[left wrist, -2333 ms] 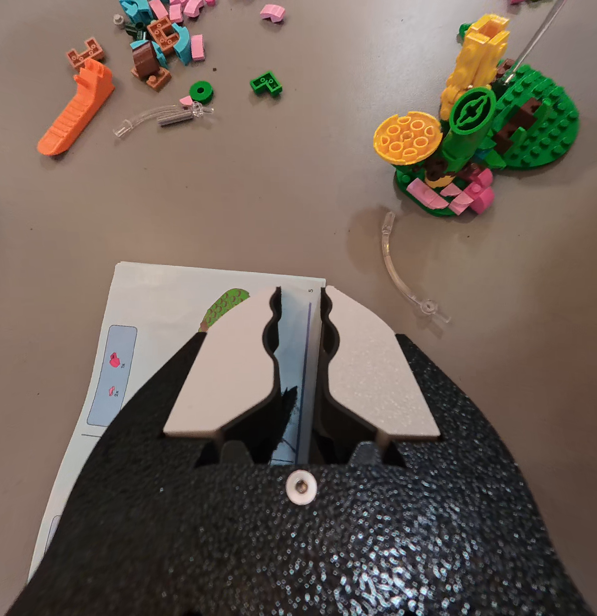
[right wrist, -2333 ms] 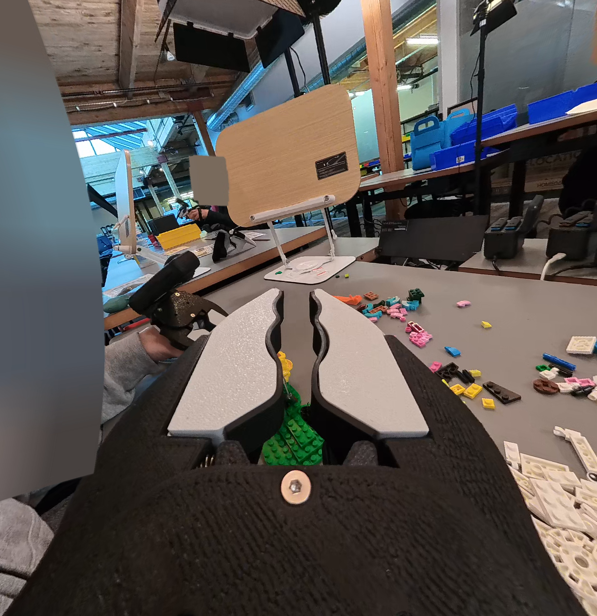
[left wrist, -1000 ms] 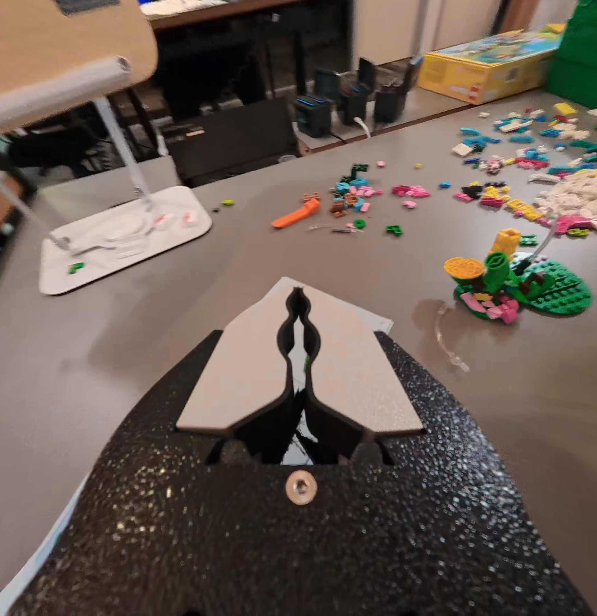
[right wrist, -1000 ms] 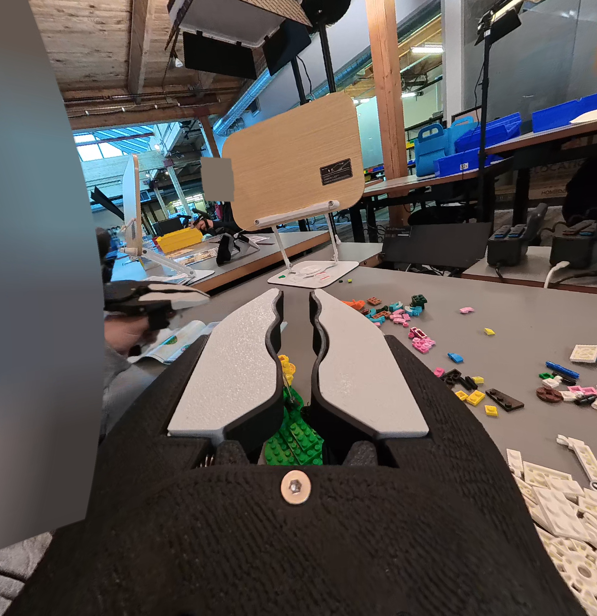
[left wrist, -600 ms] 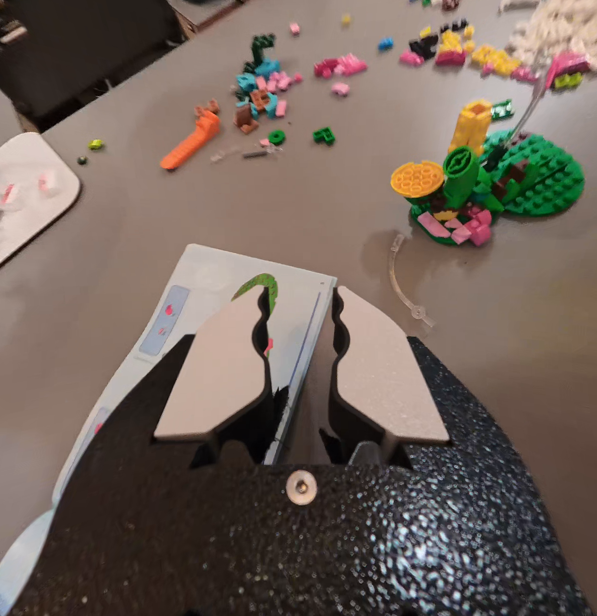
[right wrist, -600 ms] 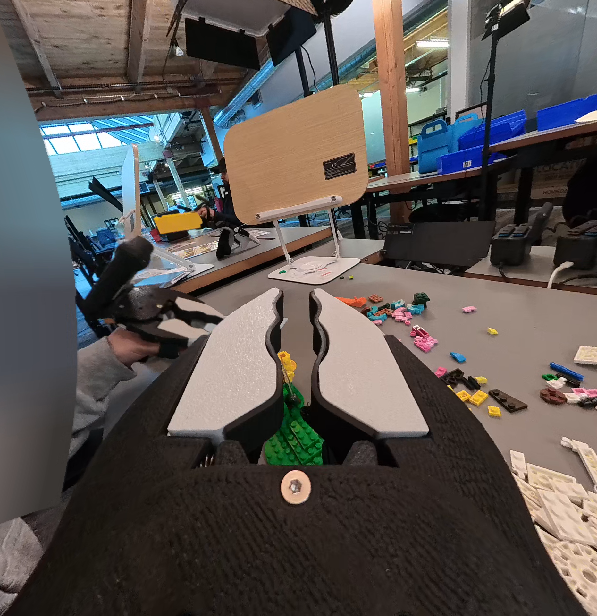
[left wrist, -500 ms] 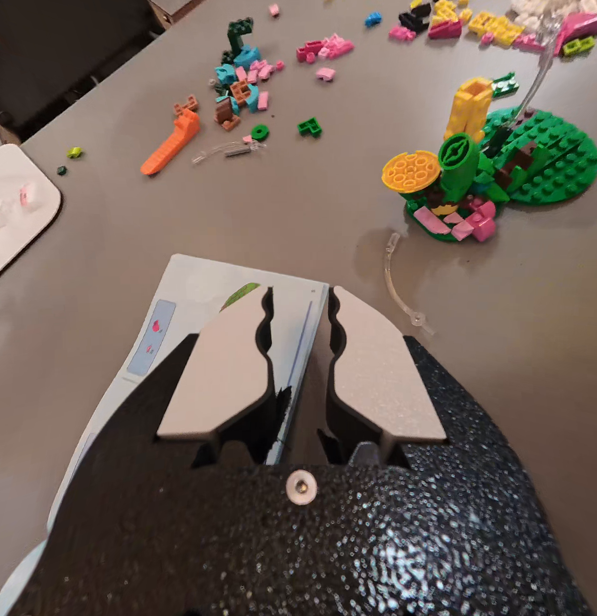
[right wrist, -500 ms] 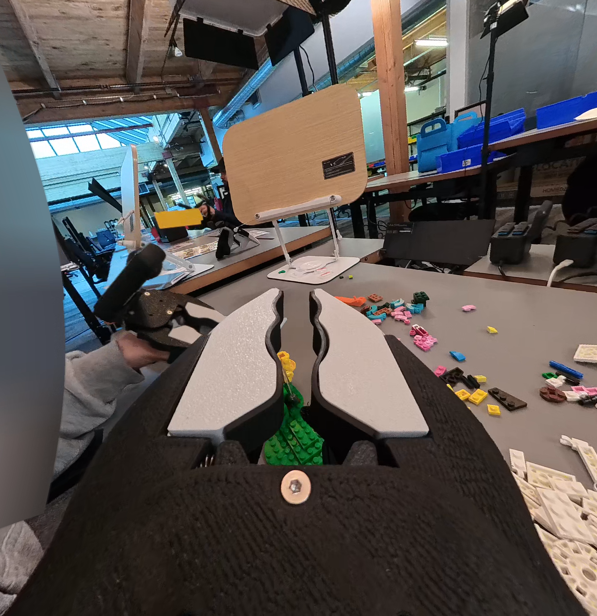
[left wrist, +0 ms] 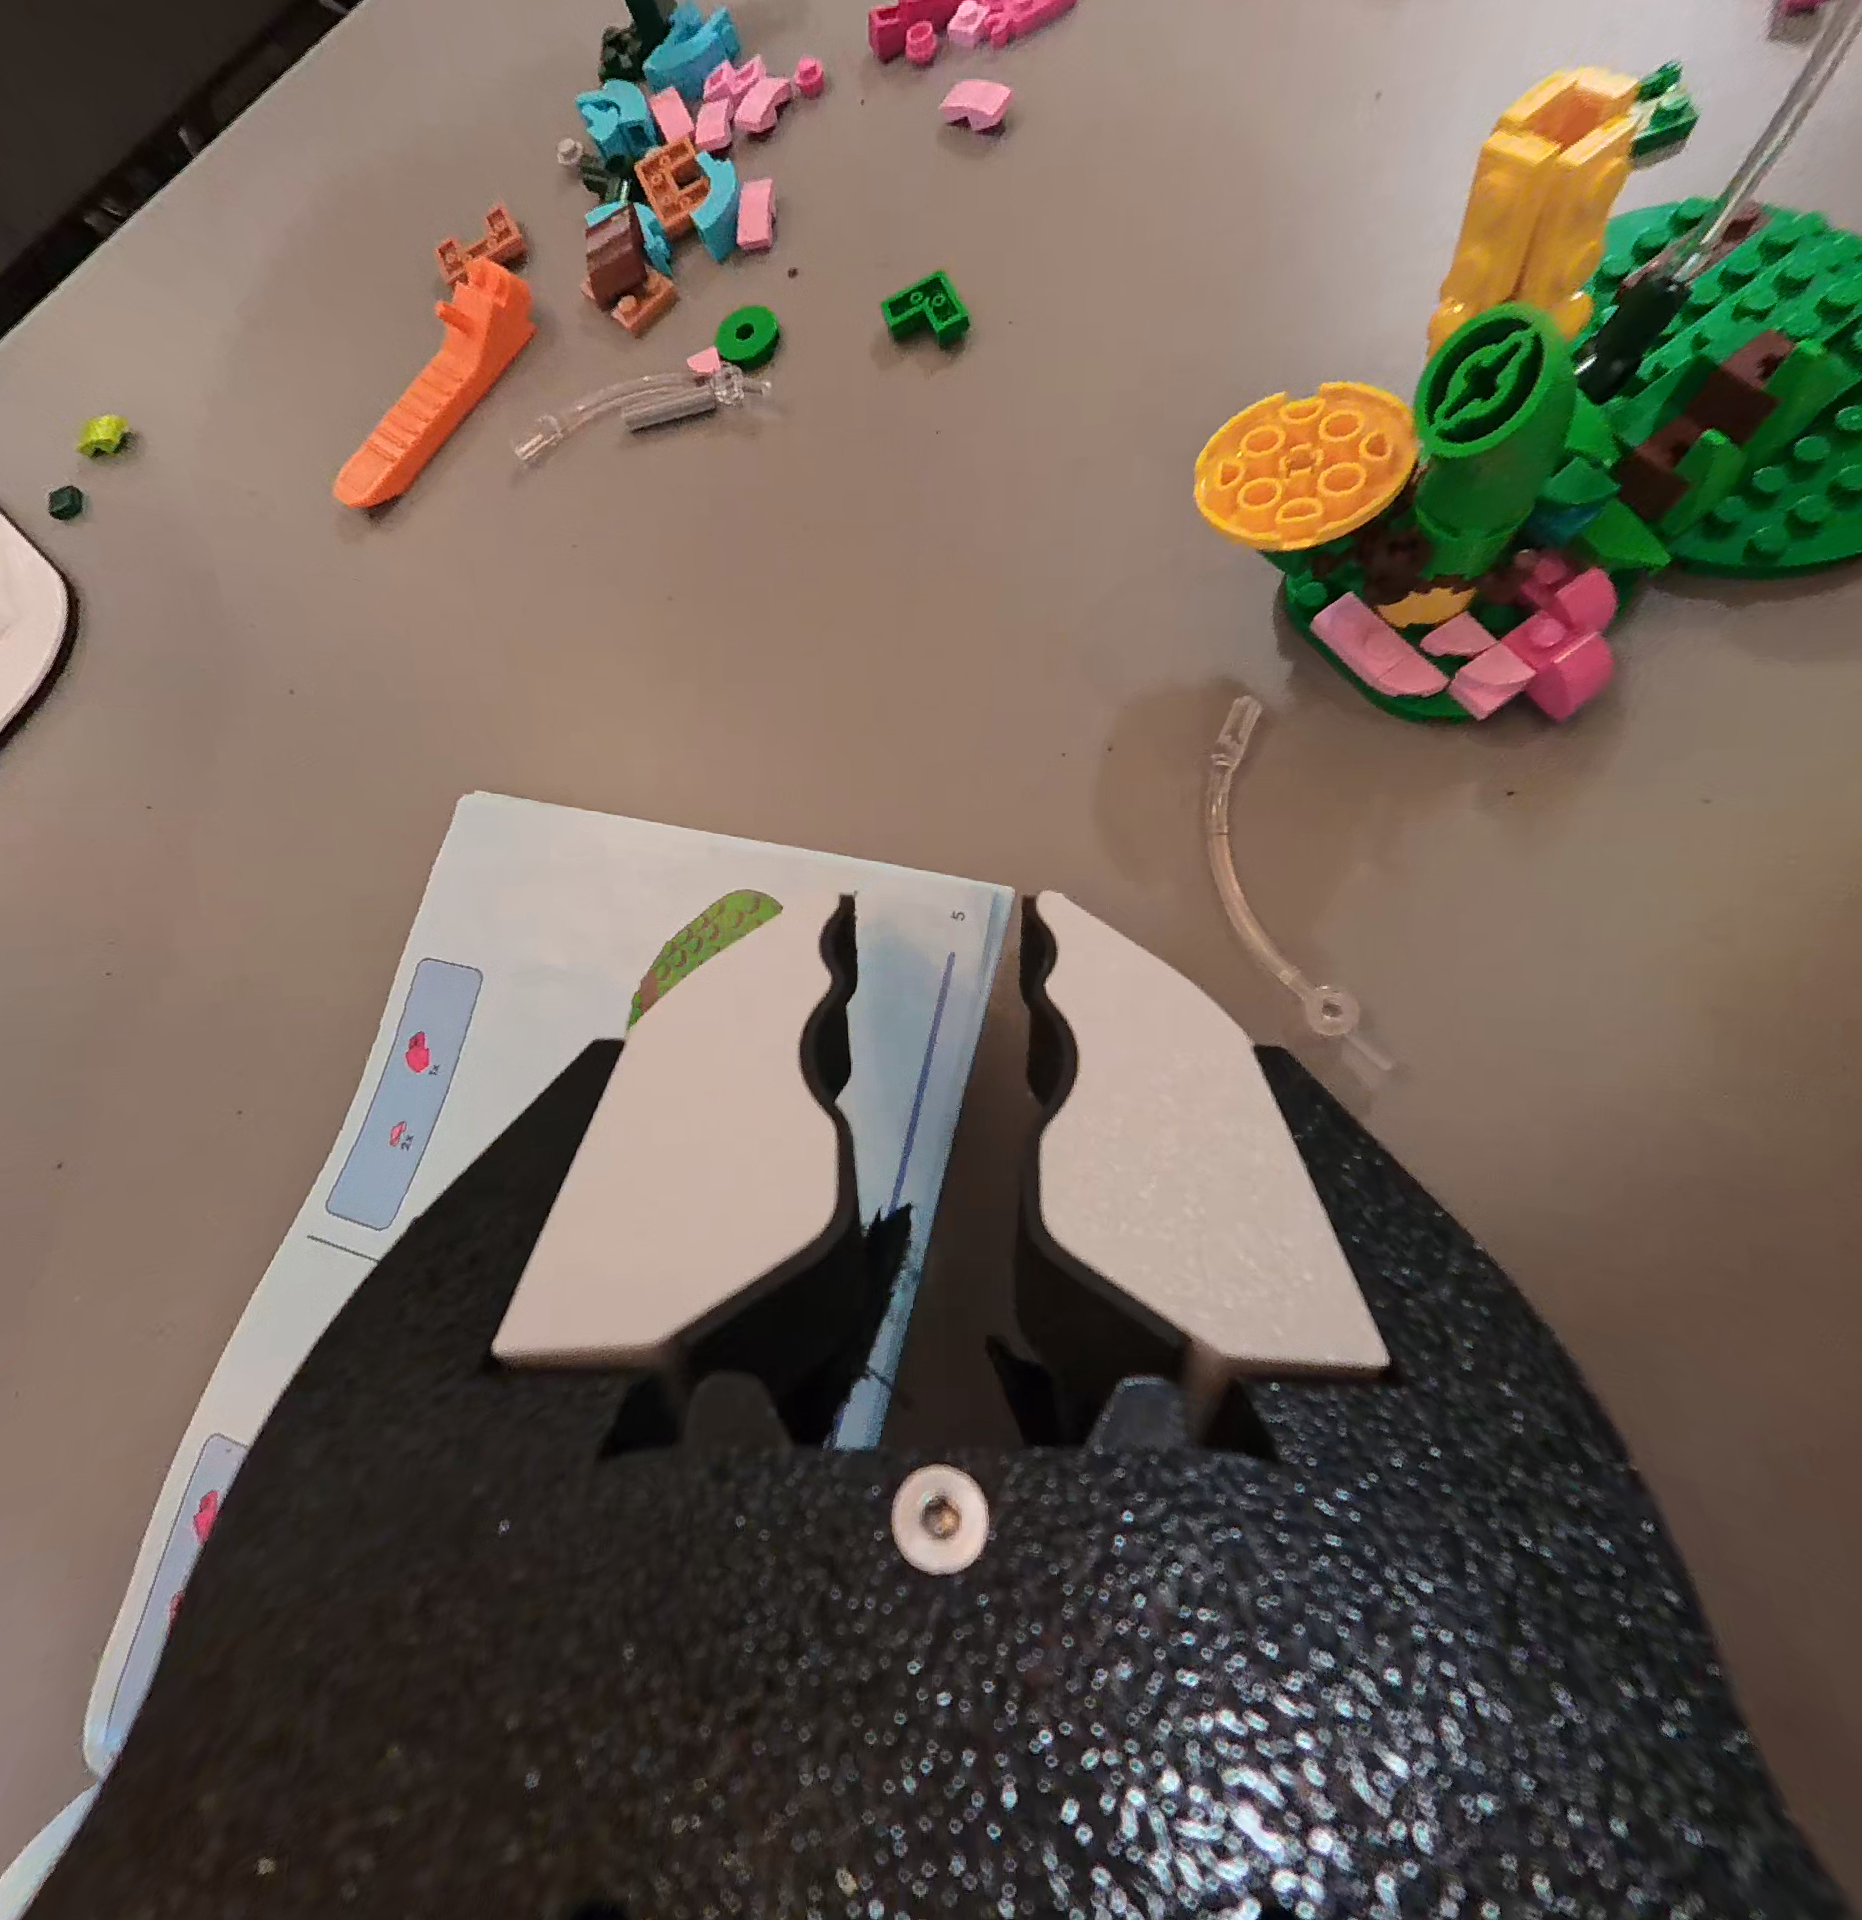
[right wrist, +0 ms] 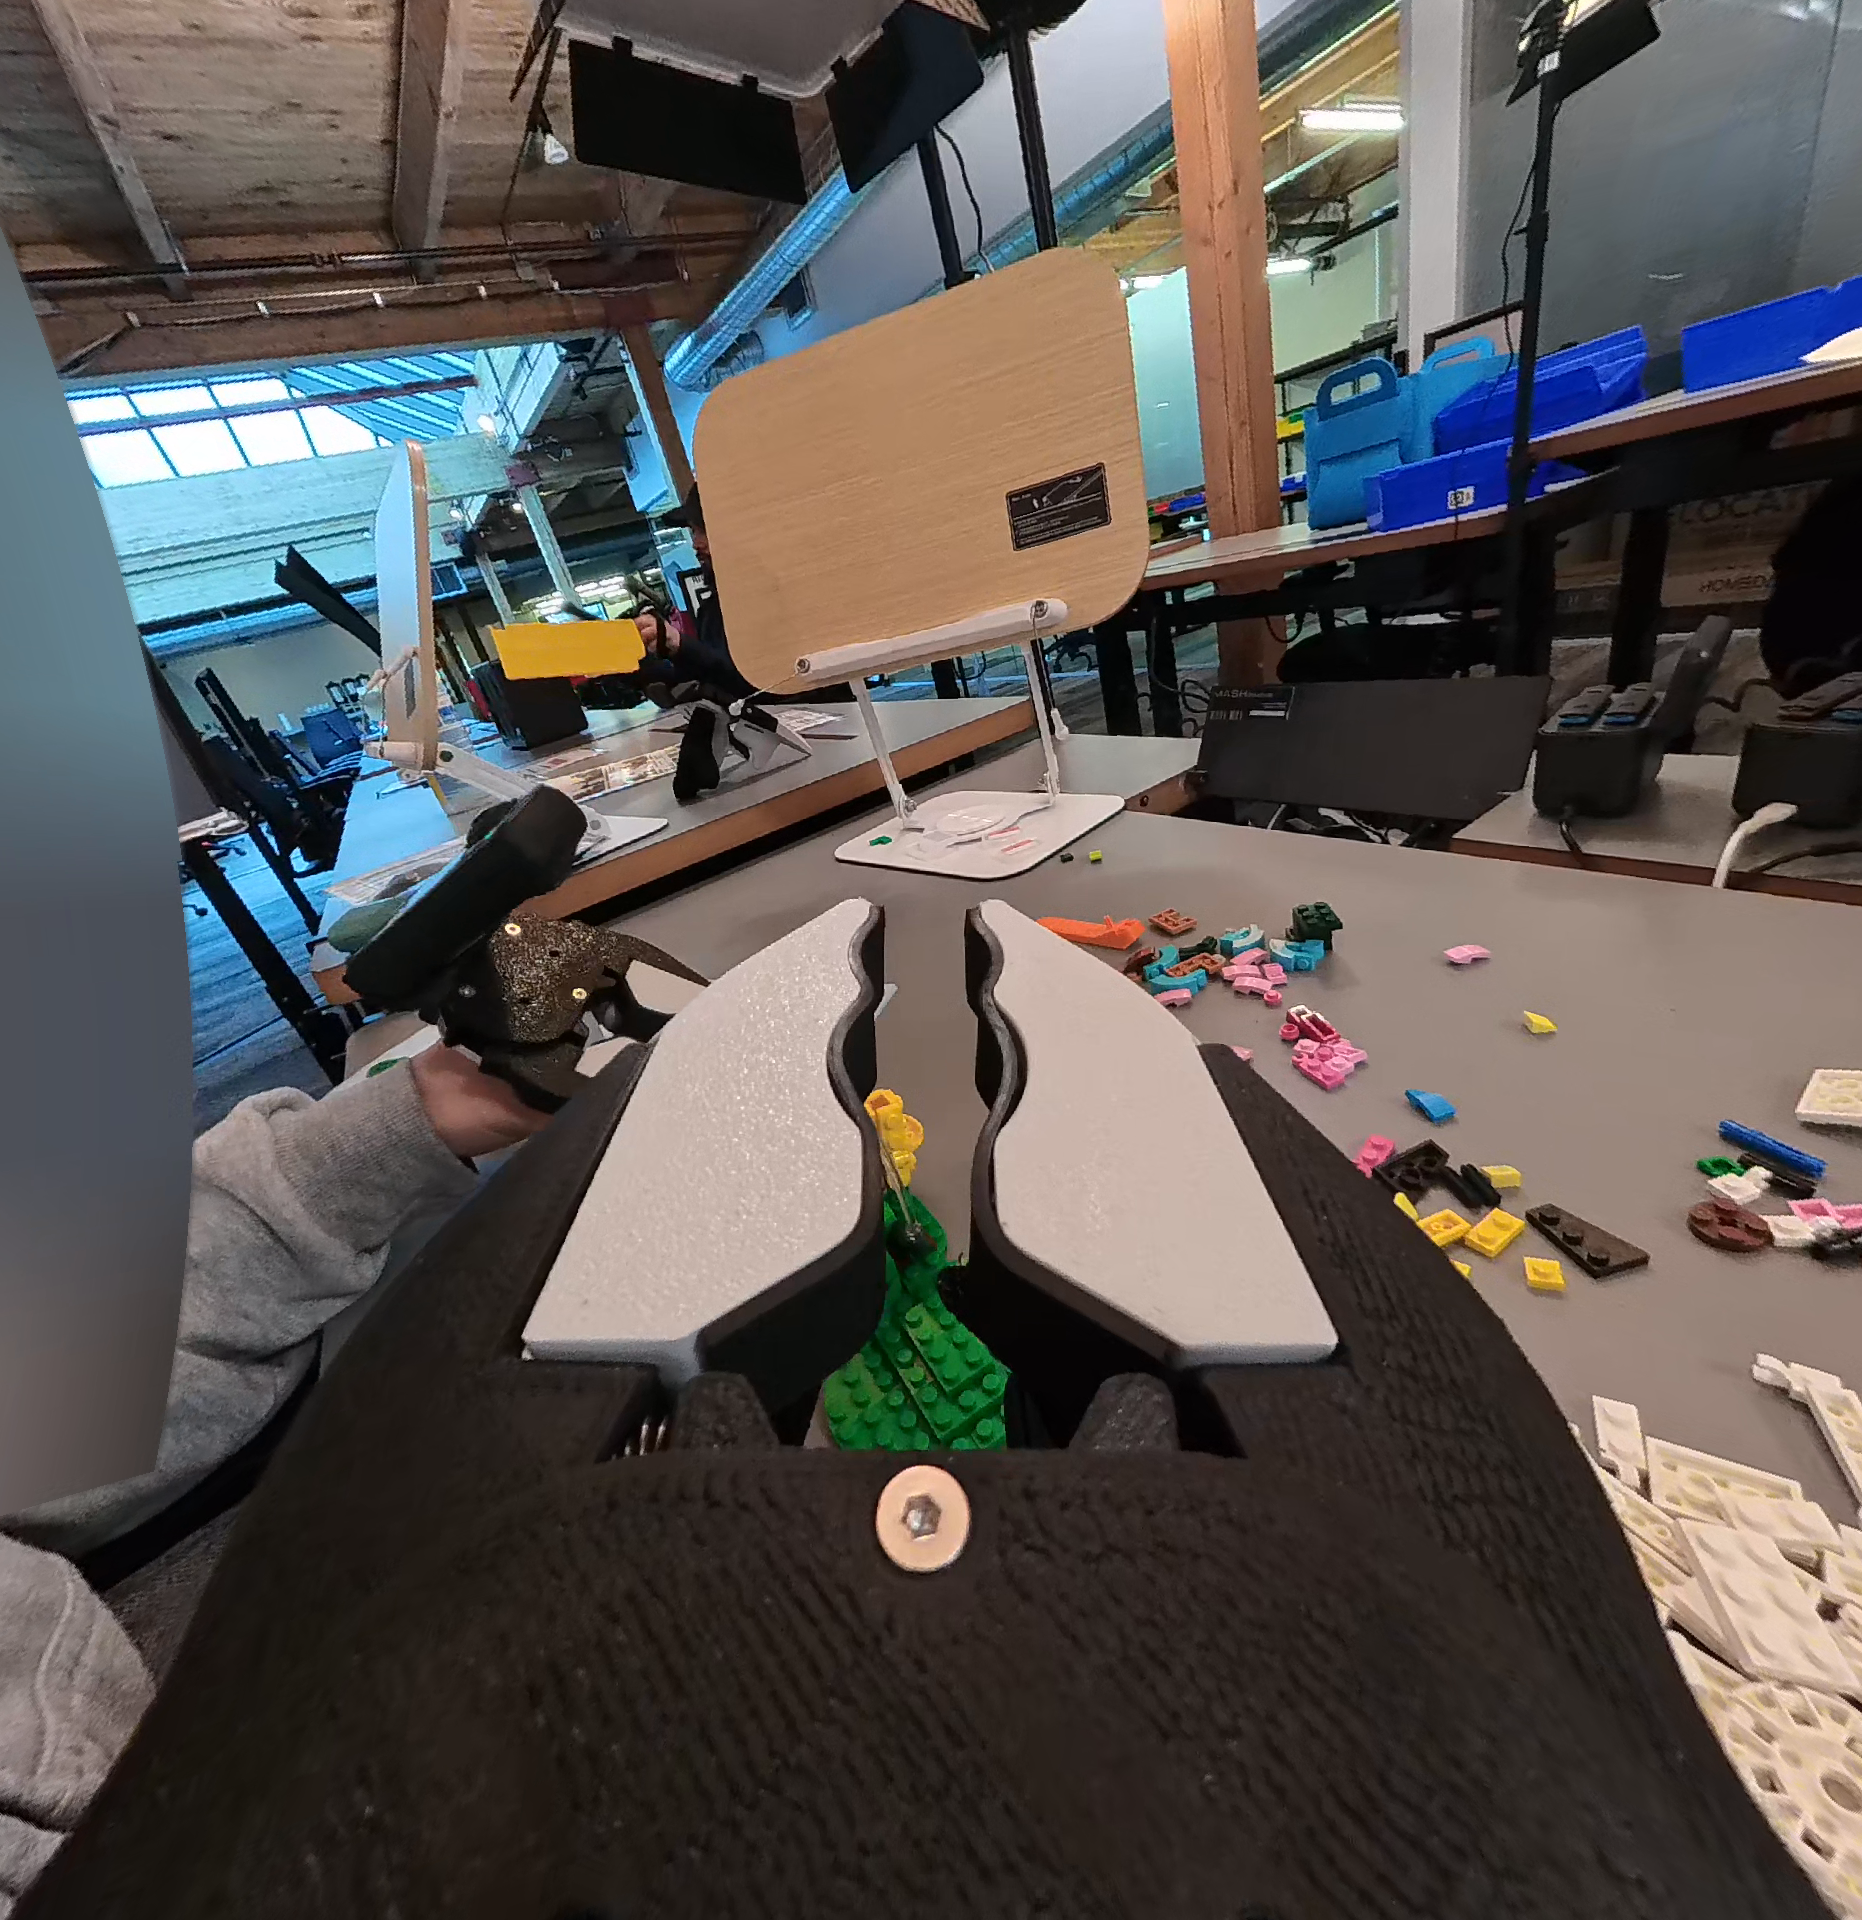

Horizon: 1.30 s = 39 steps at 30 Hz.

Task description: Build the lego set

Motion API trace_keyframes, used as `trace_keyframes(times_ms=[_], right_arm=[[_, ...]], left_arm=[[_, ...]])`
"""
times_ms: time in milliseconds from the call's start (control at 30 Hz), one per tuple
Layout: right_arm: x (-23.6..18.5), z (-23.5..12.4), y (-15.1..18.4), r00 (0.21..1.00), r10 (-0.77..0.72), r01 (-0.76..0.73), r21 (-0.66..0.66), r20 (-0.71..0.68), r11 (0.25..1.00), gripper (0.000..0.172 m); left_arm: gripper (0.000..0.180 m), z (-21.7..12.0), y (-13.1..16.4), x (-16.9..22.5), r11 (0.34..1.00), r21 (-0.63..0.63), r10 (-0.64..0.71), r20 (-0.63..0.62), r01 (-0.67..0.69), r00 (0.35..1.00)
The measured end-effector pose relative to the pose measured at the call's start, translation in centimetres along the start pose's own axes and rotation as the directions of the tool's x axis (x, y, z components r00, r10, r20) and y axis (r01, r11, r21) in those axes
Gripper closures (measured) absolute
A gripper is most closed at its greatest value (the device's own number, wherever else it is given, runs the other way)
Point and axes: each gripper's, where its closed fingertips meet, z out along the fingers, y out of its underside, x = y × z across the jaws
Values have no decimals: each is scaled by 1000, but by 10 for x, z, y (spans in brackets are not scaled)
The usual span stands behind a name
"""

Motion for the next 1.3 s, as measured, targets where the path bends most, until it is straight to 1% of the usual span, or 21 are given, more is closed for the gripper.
trace_keyframes(times_ms=[33,200,667,867,933,1000,1200,1300], right_arm=[[0,0,0,1000,0,0,-1,0,1000,159],[-1,0,1,1000,4,-4,-4,4,1000,159],[-1,0,0,1000,6,-6,1,8,1000,159],[-1,0,0,1000,6,-6,0,9,1000,159],[-2,0,0,1000,7,-7,-1,10,1000,159],[-1,0,0,1000,7,-7,-1,9,1000,159],[-1,0,1,1000,11,-10,-4,10,1000,159],[-1,0,1,1000,13,-13,-4,12,1000,159]], left_arm=[[151,0,-1,0,1000,7,-4,1,4,1000],[154,-1,0,-3,1000,6,-20,0,20,1000],[153,0,3,-6,999,3,-47,8,47,999],[157,-1,1,-8,999,16,-42,22,42,999],[157,-1,2,-8,1000,10,-18,40,18,999],[161,1,3,-7,1000,-4,8,48,-7,999],[174,2,2,-3,1000,-2,18,32,-18,999],[180,1,3,-5,999,-13,40,58,-40,998]])
